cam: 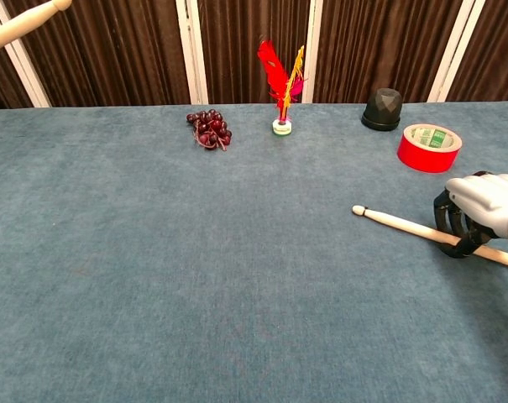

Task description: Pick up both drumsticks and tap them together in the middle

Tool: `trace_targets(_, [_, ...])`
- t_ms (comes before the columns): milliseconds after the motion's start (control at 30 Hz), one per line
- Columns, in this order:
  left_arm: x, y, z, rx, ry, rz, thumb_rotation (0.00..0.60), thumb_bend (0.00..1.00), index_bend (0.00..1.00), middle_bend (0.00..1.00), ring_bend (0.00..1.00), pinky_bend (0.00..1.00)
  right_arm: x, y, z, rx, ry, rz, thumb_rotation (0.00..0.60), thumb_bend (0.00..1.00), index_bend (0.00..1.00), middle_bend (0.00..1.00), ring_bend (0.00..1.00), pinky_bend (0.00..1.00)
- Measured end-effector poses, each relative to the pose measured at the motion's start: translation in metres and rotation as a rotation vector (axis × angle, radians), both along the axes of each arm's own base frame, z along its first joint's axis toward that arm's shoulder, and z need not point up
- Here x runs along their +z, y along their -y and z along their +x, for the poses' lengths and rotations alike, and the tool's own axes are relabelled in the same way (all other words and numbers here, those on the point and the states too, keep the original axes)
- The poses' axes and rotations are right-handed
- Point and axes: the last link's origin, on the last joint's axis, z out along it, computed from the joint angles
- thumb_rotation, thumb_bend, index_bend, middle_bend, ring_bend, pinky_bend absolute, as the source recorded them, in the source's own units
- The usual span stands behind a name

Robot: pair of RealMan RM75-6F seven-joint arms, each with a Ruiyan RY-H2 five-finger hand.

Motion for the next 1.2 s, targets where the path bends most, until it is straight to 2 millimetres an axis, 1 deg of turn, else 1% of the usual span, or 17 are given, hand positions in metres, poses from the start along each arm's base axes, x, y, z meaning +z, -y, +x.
trace_targets(433, [0.0,0.0,-0.002,0.005,0.003,0.0,0.6,0.52,0.59,0.55,0.04,0.0,0.002,0.001,0.002,0.04,0.027,0.01,0.6,0.47,0.7,0.65,0.53,0.04])
trace_targets(800, [0.0,0.0,-0.005,0.009,0.001,0.0,0.6,0.52,0.59,0.55,0.04,0.0,0.006,0.002,0.007,0.108,0.088,0.009,0.6,0.47,0.72,0.66,0.54,0.04])
trace_targets(1000, [-0.002,0.0,-0.006,0.0,0.016,-0.007,0.6,0.52,0.59,0.55,0.04,0.0,0.016,0.003,0.01,0.143,0.178,-0.005,0.6,0.47,0.72,0.66,0.54,0.04])
trace_targets(1200, [-0.005,0.0,-0.005,-0.035,0.054,-0.02,0.6,0.52,0.59,0.55,0.04,0.0,0.04,0.008,0.014,0.16,0.264,-0.039,0.6,0.47,0.72,0.66,0.55,0.04])
